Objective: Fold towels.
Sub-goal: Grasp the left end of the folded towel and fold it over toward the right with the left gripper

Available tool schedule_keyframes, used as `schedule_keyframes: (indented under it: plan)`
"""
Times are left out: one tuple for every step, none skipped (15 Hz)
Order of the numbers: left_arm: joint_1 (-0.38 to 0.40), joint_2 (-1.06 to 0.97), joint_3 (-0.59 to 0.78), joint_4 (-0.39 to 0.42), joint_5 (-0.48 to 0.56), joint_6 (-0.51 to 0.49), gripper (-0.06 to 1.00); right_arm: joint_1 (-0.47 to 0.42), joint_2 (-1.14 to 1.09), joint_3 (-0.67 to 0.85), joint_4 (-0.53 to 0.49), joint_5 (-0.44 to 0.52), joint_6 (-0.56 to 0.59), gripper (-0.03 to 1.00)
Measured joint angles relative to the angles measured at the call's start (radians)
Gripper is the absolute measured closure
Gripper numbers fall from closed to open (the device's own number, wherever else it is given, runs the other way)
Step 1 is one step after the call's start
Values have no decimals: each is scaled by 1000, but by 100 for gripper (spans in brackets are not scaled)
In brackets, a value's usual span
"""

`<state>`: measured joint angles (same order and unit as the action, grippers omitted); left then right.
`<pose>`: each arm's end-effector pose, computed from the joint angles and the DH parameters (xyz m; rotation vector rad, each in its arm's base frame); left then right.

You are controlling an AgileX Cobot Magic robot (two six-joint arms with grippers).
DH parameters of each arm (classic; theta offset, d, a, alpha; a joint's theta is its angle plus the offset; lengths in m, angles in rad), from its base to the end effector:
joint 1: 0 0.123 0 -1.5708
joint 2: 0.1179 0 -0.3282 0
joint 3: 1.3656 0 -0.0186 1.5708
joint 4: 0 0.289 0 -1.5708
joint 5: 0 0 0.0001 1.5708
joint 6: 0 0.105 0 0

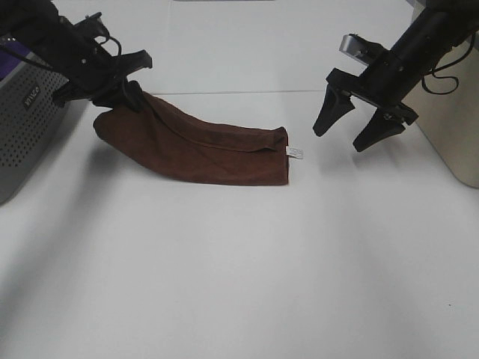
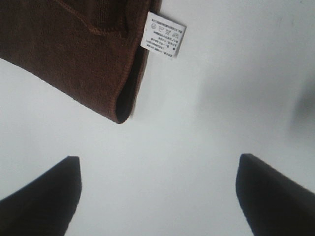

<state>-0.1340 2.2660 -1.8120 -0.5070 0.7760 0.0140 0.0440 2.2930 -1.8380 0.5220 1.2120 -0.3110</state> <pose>0.5519 -0.1105 0.1754 -0.1888 2.6760 -0.6220 0.5218 0.0721 0.1627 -0.2480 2.9856 0.7398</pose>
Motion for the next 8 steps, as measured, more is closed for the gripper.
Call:
schedule_keyframes:
  plan:
    - [-17, -1, -20, -28, 15, -4, 92, 0, 0, 0, 0, 0, 0, 15]
    - [-42, 0, -32, -57, 24, -7, 92, 0, 0, 0, 0, 0, 1, 15]
    - [-71, 0, -37, -93, 28, -7, 92, 0, 0, 0, 0, 0, 1, 15]
    - [-143, 1, -41, -143, -3, -9, 92, 0, 0, 0, 0, 0, 1, 15]
    - [-175, 1, -41, -163, -43, -9, 92, 0, 0, 0, -1, 0, 1, 15]
    - [-175, 1, -41, -163, -43, -9, 92, 0, 0, 0, -1, 0, 1, 15]
    - [-236, 6, -41, -191, -145, -9, 92, 0, 0, 0, -1, 0, 1, 15]
    - [-261, 15, -42, -198, -185, -9, 92, 0, 0, 0, -1, 0, 2, 15]
